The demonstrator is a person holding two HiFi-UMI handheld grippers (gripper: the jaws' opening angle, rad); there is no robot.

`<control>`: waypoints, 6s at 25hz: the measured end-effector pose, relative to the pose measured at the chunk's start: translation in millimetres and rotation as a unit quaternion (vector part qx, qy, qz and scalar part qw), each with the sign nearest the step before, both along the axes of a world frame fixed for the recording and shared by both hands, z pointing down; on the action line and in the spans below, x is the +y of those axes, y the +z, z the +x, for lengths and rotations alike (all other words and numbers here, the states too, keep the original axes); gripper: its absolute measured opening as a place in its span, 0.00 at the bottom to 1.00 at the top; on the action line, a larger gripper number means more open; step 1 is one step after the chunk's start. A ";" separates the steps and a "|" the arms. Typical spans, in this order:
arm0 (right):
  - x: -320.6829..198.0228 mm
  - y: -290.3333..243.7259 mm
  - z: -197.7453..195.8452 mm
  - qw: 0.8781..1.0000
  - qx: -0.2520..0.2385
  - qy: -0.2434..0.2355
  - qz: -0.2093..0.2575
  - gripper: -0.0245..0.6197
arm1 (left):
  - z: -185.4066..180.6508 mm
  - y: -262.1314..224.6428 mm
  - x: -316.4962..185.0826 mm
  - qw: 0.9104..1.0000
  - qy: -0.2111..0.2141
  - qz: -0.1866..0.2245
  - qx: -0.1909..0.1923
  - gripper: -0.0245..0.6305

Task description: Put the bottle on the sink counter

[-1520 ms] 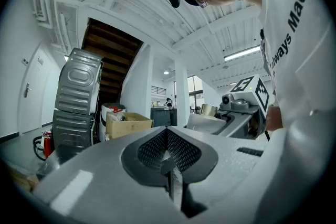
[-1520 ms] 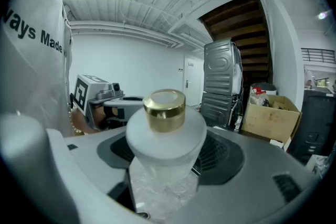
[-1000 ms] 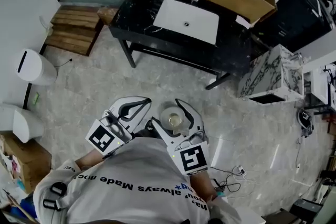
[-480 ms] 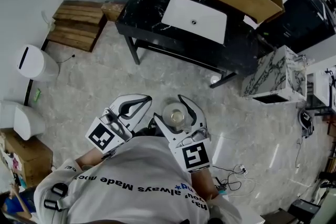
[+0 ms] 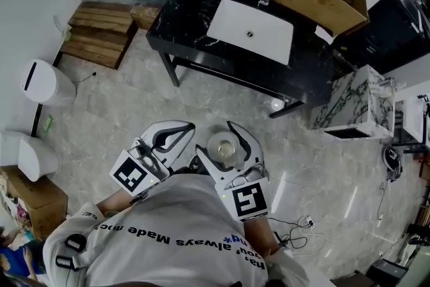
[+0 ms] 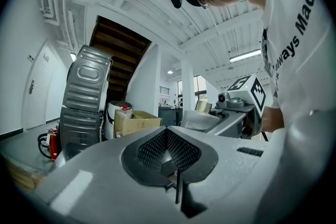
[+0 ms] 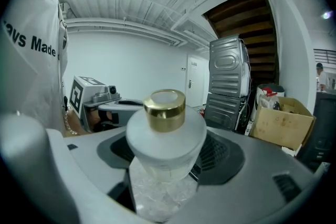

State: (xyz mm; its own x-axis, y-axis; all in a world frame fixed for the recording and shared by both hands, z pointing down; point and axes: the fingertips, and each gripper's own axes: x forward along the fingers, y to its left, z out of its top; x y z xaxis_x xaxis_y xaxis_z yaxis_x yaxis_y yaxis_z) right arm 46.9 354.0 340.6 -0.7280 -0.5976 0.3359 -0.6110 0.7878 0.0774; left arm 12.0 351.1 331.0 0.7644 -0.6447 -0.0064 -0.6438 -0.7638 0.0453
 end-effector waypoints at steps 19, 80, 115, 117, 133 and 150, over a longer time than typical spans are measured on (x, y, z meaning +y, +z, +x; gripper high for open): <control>-158.6 -6.1 73.5 1.000 -0.005 0.004 0.001 0.56 | 77.3 -9.5 -163.0 1.000 0.006 0.001 -0.020 0.04; -492.2 10.4 -56.6 0.999 0.029 0.014 -0.006 0.56 | -53.5 6.0 -493.6 1.000 0.014 -0.013 -0.006 0.04; -626.2 107.9 -14.9 0.999 0.006 0.045 -0.023 0.56 | -21.8 100.9 -611.1 0.995 -0.065 -0.069 -0.033 0.04; -642.4 124.1 -12.8 0.998 0.008 0.060 -0.027 0.56 | -23.9 114.8 -625.1 0.995 -0.066 -0.072 -0.036 0.04; -746.1 231.0 -6.7 0.989 0.022 0.136 -0.053 0.56 | -13.6 214.9 -715.8 0.993 -0.047 -0.081 -0.070 0.04; -794.9 309.9 7.4 0.979 0.038 0.182 -0.083 0.56 | -15.1 282.0 -760.1 0.988 -0.066 -0.125 -0.066 0.04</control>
State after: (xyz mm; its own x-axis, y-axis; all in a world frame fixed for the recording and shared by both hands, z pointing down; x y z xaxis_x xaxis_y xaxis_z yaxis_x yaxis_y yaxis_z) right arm 54.2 -440.9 650.5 -0.4462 -0.7454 0.4952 -0.8512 0.5244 0.0224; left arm -3.1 -409.0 612.9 0.6578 -0.7070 0.2599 -0.7494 -0.6491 0.1308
